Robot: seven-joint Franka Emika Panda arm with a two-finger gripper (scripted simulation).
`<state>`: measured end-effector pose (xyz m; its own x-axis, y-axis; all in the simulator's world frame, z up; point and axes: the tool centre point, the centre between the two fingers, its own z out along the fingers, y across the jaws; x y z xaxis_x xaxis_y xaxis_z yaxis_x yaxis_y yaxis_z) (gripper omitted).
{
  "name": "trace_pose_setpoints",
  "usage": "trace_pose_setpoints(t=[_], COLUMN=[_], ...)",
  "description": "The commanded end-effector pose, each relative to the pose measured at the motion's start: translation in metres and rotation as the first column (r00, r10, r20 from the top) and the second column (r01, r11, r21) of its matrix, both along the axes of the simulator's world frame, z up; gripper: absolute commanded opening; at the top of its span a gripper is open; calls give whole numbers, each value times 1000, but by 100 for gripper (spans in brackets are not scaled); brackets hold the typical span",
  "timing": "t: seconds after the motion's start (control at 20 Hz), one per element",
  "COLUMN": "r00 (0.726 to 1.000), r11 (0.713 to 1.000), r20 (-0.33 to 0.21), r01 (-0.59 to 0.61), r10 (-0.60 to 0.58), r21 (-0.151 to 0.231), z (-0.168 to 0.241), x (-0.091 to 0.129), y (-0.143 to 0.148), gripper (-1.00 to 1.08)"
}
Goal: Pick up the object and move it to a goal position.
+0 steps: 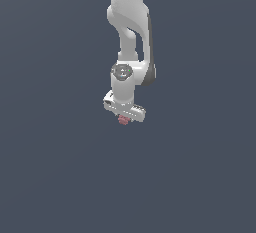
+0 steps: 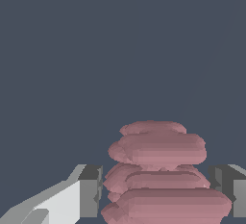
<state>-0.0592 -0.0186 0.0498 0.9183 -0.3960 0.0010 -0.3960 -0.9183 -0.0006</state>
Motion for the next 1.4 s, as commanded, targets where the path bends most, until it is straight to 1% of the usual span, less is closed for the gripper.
trace_pose_setpoints(t=[0.0,0.75,1.35], r00=[1000,1000,1000], r11=[1000,1000,1000], r20=[0,0,-1], r01=[0,0,0], r10=[0,0,0], r21=[0,-1,0], z=[3,28,43], x=[12,100,158], y=[8,69,106], gripper=[-100,-100,-100])
